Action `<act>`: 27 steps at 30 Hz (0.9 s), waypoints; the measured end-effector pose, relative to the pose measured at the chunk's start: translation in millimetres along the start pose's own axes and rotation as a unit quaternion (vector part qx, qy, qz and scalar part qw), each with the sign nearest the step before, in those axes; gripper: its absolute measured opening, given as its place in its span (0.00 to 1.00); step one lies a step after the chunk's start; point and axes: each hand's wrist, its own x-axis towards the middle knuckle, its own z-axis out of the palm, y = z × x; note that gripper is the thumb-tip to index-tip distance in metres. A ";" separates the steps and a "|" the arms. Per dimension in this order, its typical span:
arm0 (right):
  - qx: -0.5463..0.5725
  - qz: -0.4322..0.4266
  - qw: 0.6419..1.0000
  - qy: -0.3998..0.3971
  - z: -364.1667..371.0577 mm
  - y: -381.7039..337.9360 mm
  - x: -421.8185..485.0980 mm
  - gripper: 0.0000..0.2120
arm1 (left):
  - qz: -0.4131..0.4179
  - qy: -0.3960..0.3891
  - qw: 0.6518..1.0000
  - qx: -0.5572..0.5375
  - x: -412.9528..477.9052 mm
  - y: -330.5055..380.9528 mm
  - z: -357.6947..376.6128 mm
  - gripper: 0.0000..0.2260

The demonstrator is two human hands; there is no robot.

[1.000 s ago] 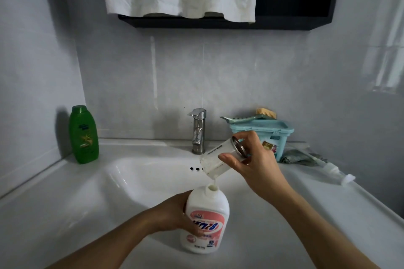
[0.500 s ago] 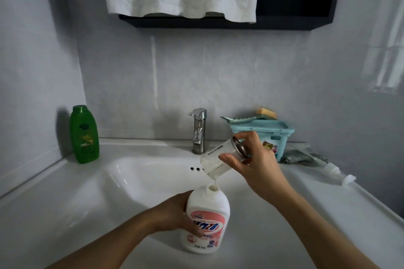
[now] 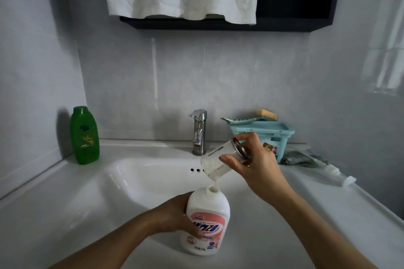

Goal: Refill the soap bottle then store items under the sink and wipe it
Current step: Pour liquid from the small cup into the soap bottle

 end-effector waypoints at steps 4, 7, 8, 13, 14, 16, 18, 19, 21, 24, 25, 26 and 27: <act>0.000 0.001 1.000 0.001 -1.1 -2.6 -0.5 0.22 | -0.002 -0.001 1.000 -0.001 0.1 0.2 0.0 0.29; -0.002 0.001 1.000 -0.001 -1.4 -3.1 -0.7 0.22 | 0.001 0.000 1.000 0.000 0.2 0.4 0.4 0.29; -0.003 0.001 1.000 -0.001 -1.2 -2.8 -0.7 0.22 | 0.001 0.000 1.000 -0.001 0.2 0.2 0.5 0.29; 0.001 -0.004 1.000 0.006 -0.7 -2.4 -0.9 0.22 | 0.003 0.006 1.000 -0.009 0.1 -1.3 0.5 0.29; 0.001 -0.004 1.000 0.005 -0.7 -2.3 -0.9 0.22 | 0.003 0.005 1.000 -0.010 0.1 -1.3 0.4 0.28; 0.001 -0.003 1.000 0.005 -0.7 -2.7 -1.0 0.22 | 0.005 0.004 1.000 -0.012 0.3 -1.5 0.2 0.28; 0.000 -0.003 1.000 0.006 -0.5 -2.2 -1.1 0.22 | 0.004 0.006 1.000 -0.013 0.4 -1.8 0.2 0.28; 0.000 -0.004 1.000 0.006 -0.3 -2.1 -1.4 0.22 | 0.004 0.006 1.000 -0.013 0.4 -1.7 0.2 0.28; 0.000 -0.003 1.000 0.004 -0.1 -1.5 -1.3 0.23 | 0.003 0.007 1.000 -0.010 0.7 -1.4 0.3 0.28; 0.003 -0.002 1.000 0.005 0.1 -0.6 -0.5 0.23 | 0.001 0.006 1.000 -0.001 0.8 -0.4 0.1 0.29; 0.003 -0.001 1.000 0.005 0.0 -0.6 -0.3 0.23 | 0.000 0.005 1.000 0.002 0.7 -0.2 0.3 0.29; 0.003 0.000 1.000 0.004 0.0 -0.9 -0.4 0.22 | -0.001 0.006 1.000 0.004 0.6 -0.2 0.3 0.29; 0.005 0.001 1.000 0.004 -0.1 -1.3 -0.5 0.22 | 0.000 0.007 1.000 0.004 0.4 -0.5 0.5 0.29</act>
